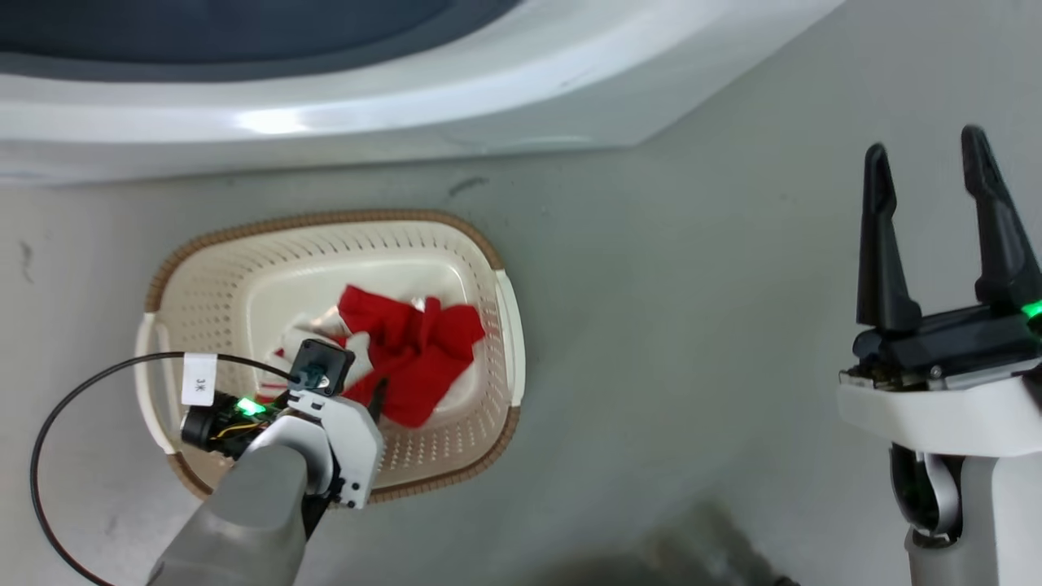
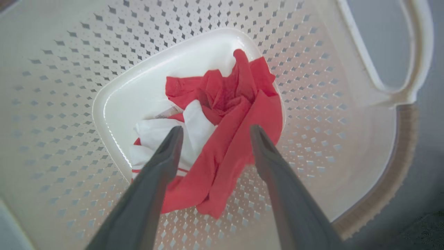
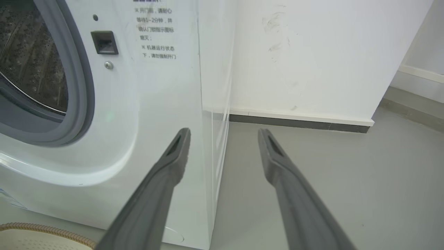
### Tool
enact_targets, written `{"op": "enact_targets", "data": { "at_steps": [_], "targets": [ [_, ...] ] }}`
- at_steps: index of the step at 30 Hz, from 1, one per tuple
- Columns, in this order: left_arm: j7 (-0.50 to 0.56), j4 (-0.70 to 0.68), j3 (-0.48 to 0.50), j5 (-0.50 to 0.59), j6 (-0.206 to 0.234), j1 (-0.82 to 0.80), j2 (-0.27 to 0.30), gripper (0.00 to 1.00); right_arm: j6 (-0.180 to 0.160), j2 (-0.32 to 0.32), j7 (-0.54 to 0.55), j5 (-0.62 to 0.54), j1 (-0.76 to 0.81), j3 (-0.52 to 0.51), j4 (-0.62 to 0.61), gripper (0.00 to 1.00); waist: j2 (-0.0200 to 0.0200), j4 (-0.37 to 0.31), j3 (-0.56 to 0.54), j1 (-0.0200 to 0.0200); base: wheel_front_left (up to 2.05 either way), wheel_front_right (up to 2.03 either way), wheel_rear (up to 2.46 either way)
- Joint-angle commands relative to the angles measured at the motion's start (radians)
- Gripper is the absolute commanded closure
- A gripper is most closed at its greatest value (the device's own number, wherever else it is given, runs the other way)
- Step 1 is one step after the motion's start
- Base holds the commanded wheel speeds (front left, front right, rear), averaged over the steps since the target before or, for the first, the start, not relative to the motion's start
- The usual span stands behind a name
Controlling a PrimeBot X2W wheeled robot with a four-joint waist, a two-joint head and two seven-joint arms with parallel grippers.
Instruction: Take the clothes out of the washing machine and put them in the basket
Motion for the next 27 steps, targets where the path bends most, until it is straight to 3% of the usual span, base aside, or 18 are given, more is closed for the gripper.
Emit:
{"op": "enact_targets", "data": {
  "at_steps": [1,15,27],
  "targets": [
    [-0.009,-0.014,0.006,-0.004,0.004,0.013,-0.006,0.0,-0.001,0.0,-0.002,-0.01,0.018,-0.001,0.005,0.0,0.0,0.018,-0.061,-0.0001,0.0,0.0,0.0],
    [-0.014,-0.442,0.203,0.023,0.085,0.265,0.018,0.0,-0.001,0.0,-0.002,-0.019,0.14,0.013,0.05,0.0,0.0,0.074,-0.325,-0.0001,0.0,0.0,0.0],
    [-0.014,-0.843,0.45,0.131,0.148,0.462,-0.029,0.0,-0.001,0.0,-0.002,-0.02,0.223,0.022,0.069,0.0,0.0,0.078,-0.468,-0.0001,0.0,0.0,0.0]
  ]
}}
